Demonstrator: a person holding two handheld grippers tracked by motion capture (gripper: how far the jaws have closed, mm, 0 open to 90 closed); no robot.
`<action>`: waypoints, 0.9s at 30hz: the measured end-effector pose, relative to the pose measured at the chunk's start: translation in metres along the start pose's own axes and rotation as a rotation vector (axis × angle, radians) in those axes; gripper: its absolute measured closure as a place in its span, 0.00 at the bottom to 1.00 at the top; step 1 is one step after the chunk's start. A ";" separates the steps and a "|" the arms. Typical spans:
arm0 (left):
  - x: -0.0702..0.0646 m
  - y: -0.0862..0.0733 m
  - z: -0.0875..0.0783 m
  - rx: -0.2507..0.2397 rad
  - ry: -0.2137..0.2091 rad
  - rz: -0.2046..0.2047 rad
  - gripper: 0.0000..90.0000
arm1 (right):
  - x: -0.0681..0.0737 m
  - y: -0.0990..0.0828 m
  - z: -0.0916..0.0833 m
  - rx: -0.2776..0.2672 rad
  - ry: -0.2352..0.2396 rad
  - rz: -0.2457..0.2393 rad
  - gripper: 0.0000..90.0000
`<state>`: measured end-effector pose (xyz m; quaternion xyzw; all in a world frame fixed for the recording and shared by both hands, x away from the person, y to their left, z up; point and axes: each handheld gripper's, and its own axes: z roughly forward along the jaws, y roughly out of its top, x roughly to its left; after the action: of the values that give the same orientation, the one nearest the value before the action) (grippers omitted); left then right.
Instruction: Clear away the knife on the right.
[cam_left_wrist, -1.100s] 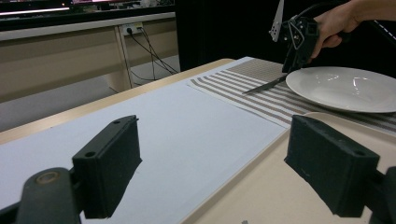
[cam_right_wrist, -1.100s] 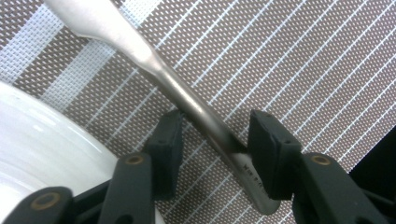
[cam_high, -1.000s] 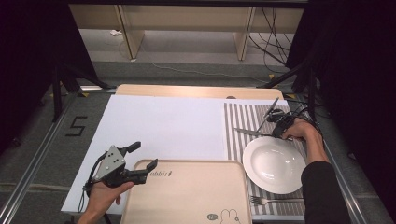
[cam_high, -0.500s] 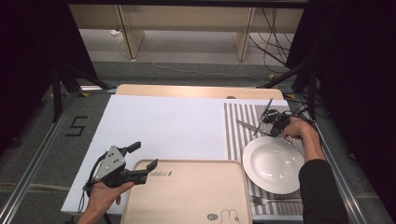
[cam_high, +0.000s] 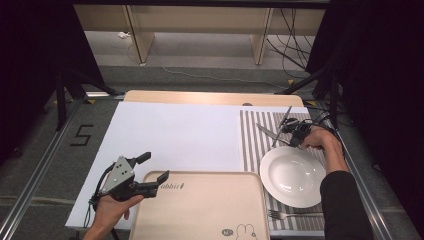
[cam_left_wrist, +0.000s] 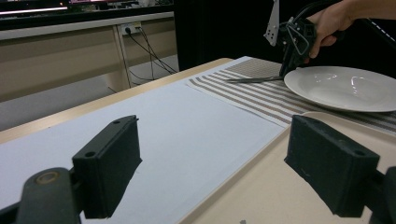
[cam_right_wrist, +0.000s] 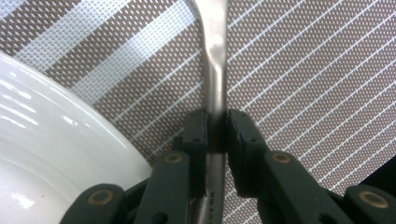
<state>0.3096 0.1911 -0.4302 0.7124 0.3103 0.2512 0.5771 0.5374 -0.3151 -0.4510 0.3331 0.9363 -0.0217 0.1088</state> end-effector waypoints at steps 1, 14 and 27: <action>0.000 0.000 0.000 0.001 0.000 0.000 0.19 | 0.001 0.000 0.000 0.005 -0.002 0.004 0.88; 0.000 0.000 0.000 -0.008 -0.006 -0.005 0.19 | 0.002 0.001 0.000 0.013 -0.010 -0.001 0.88; 0.000 0.000 0.000 -0.010 -0.007 -0.008 0.19 | 0.004 0.001 0.000 0.010 -0.025 0.012 0.89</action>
<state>0.3100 0.1909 -0.4302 0.7092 0.3100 0.2479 0.5827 0.5349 -0.3113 -0.4514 0.3391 0.9328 -0.0298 0.1188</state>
